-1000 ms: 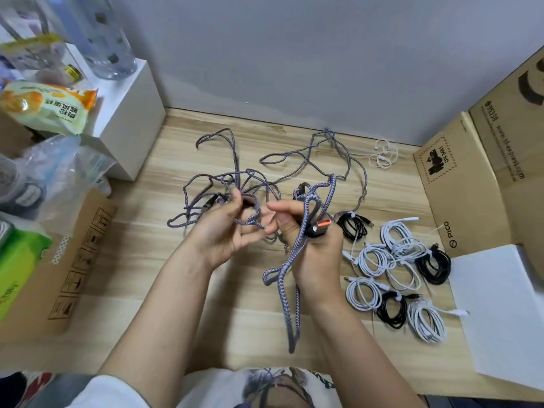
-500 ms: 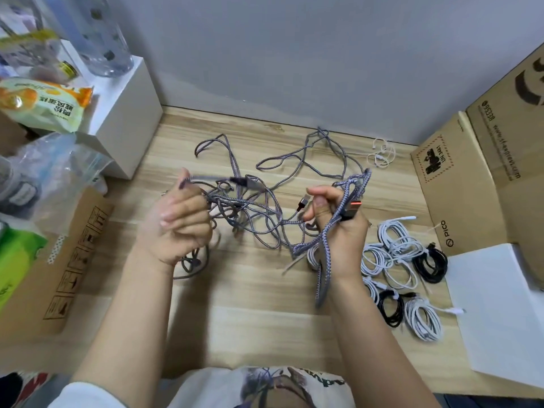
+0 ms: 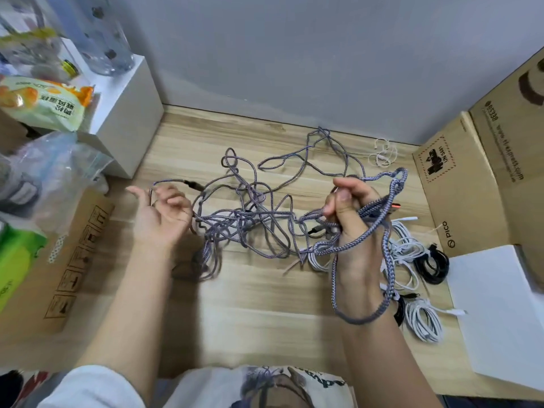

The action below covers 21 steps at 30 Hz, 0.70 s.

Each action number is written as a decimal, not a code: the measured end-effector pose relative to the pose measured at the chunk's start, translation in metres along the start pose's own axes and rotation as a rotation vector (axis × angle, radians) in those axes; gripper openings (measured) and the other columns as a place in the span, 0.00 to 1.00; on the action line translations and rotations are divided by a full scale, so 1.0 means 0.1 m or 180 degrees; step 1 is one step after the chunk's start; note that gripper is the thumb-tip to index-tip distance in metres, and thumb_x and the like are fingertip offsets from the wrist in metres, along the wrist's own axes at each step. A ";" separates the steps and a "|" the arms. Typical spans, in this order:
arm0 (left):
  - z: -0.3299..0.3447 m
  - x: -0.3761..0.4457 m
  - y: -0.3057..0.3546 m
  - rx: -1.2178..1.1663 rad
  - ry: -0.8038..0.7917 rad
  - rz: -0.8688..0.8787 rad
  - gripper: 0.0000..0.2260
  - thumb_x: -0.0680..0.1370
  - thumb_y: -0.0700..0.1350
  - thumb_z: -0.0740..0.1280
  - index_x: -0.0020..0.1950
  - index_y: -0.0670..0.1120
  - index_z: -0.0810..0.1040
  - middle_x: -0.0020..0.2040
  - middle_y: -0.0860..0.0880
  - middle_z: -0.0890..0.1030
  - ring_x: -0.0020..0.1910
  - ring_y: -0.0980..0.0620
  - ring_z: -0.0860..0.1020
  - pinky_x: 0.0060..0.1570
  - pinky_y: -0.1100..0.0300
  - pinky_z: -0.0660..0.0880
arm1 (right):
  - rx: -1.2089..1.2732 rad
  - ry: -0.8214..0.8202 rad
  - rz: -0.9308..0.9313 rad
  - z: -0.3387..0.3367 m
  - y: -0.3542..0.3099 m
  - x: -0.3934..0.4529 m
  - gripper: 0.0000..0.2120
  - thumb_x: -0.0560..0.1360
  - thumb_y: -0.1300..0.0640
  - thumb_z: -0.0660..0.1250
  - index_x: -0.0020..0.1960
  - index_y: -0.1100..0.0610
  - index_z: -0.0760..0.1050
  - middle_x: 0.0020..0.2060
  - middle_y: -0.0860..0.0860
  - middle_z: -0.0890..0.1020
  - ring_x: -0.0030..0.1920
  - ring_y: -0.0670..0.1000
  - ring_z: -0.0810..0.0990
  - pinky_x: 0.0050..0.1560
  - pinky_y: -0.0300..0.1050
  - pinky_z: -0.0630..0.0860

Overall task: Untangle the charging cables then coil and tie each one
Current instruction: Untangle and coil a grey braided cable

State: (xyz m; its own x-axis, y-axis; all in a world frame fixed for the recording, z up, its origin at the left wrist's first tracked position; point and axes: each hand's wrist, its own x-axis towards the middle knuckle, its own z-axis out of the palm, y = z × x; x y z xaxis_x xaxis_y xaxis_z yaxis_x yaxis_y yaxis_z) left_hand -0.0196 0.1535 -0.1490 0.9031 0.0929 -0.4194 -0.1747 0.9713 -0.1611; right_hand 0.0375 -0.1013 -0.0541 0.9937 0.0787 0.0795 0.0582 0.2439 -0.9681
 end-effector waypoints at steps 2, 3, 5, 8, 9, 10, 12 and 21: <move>0.02 -0.05 -0.16 0.0563 -0.0241 -0.0327 0.18 0.73 0.52 0.68 0.43 0.36 0.76 0.39 0.41 0.78 0.40 0.45 0.78 0.41 0.57 0.73 | 0.0014 -0.0144 -0.0004 0.05 0.02 0.00 0.08 0.76 0.62 0.62 0.45 0.51 0.77 0.28 0.48 0.77 0.30 0.44 0.75 0.34 0.33 0.71; 0.03 -0.08 -0.27 0.0932 -0.0253 -0.0387 0.18 0.75 0.53 0.66 0.46 0.36 0.77 0.42 0.41 0.79 0.44 0.45 0.78 0.44 0.59 0.72 | 0.0010 -0.0184 0.0001 0.07 0.03 0.00 0.09 0.75 0.61 0.62 0.45 0.50 0.78 0.28 0.48 0.78 0.29 0.42 0.75 0.33 0.33 0.71; 0.04 -0.15 -0.59 0.1982 -0.0319 -0.0740 0.18 0.74 0.55 0.67 0.44 0.39 0.81 0.41 0.42 0.81 0.41 0.48 0.80 0.40 0.61 0.76 | -0.0007 -0.0238 0.0037 0.13 0.07 -0.01 0.10 0.75 0.58 0.62 0.44 0.47 0.81 0.28 0.48 0.79 0.28 0.41 0.74 0.33 0.33 0.69; -0.03 -0.18 -0.95 0.3125 0.0294 -0.0894 0.24 0.76 0.59 0.58 0.39 0.42 0.84 0.37 0.43 0.83 0.33 0.49 0.83 0.29 0.61 0.79 | 0.0141 -0.0512 0.0293 0.23 0.04 -0.05 0.07 0.72 0.53 0.65 0.44 0.46 0.81 0.28 0.48 0.80 0.26 0.42 0.74 0.30 0.35 0.70; -0.07 -0.15 -0.98 0.2950 0.0352 -0.0808 0.21 0.76 0.57 0.60 0.40 0.42 0.84 0.38 0.44 0.83 0.34 0.49 0.83 0.31 0.59 0.80 | 0.0302 -0.0646 0.0475 0.24 0.01 -0.07 0.06 0.72 0.54 0.64 0.44 0.49 0.81 0.26 0.47 0.79 0.26 0.43 0.75 0.30 0.36 0.72; -0.05 -0.10 -0.98 0.2557 0.0421 -0.0658 0.14 0.72 0.52 0.68 0.40 0.42 0.84 0.38 0.44 0.83 0.34 0.49 0.83 0.32 0.57 0.80 | 0.0452 -0.0768 0.0650 0.25 -0.02 -0.08 0.07 0.72 0.57 0.63 0.44 0.52 0.80 0.25 0.47 0.77 0.26 0.43 0.75 0.29 0.36 0.73; 0.01 -0.01 -0.86 0.1699 0.0423 -0.0302 0.13 0.55 0.37 0.81 0.36 0.40 0.82 0.34 0.46 0.81 0.30 0.50 0.81 0.29 0.56 0.79 | 0.0554 -0.0924 0.0805 0.21 -0.10 -0.12 0.10 0.72 0.61 0.61 0.41 0.53 0.81 0.23 0.47 0.74 0.25 0.43 0.72 0.27 0.35 0.69; 0.08 0.21 -0.45 0.1088 0.1180 0.0451 0.11 0.80 0.40 0.57 0.38 0.43 0.70 0.24 0.49 0.75 0.21 0.56 0.74 0.25 0.70 0.70 | 0.1578 -0.2126 0.0332 0.10 -0.70 -0.13 0.06 0.71 0.57 0.66 0.46 0.53 0.82 0.21 0.45 0.65 0.22 0.42 0.63 0.26 0.36 0.55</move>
State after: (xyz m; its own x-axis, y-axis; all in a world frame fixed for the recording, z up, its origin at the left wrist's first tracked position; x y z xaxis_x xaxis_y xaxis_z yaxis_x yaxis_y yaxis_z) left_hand 0.0107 0.1137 -0.1432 0.6695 0.2052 -0.7139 -0.0912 0.9765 0.1952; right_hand 0.0192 -0.1103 0.0153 0.7170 0.6424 0.2706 -0.2348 0.5881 -0.7740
